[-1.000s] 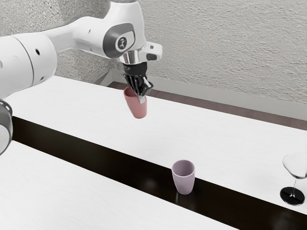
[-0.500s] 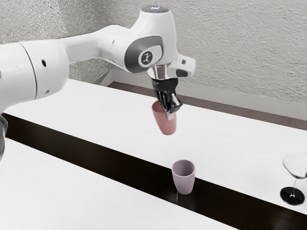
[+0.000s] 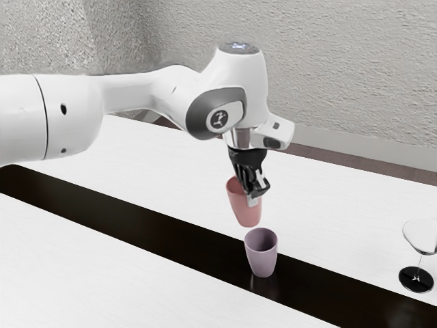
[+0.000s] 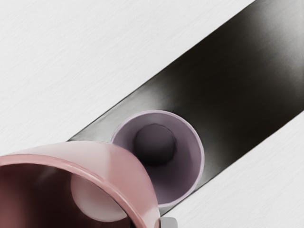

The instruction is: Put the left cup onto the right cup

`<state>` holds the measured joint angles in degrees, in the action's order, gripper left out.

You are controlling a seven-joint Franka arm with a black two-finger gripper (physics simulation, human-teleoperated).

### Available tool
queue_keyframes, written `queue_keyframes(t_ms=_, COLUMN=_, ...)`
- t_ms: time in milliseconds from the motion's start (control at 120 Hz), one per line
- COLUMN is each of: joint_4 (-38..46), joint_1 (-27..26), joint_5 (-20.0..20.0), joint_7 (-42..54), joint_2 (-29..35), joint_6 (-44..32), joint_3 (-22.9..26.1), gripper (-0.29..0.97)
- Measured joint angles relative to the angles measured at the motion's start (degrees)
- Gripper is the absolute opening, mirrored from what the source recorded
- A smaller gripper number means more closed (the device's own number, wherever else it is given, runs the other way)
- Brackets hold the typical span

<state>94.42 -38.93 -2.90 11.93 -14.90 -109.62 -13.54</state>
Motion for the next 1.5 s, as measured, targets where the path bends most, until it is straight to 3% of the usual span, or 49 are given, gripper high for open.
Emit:
queue_keyframes(t_ms=1167, joint_4=1.97, joint_1=-2.65, joint_5=-1.90, joint_7=-0.23, joint_2=-3.74, joint_6=-5.41, joint_3=0.62, gripper=-0.09)
queue_keyframes(t_ms=1233, joint_4=2.07, joint_1=-2.63, joint_5=-2.15, joint_7=-0.17, joint_2=-3.75, joint_6=-5.45, joint_3=0.62, gripper=-0.05)
queue_keyframes(t_ms=1375, joint_4=2.39, joint_1=-2.59, joint_5=-3.20, joint_7=-0.08, joint_2=-3.67, joint_6=-5.48, joint_3=0.55, gripper=0.26)
queue_keyframes(t_ms=1500, joint_4=2.45, joint_1=-2.60, joint_5=-3.68, joint_7=-0.06, joint_2=-3.47, joint_6=-5.49, joint_3=0.53, gripper=0.44)
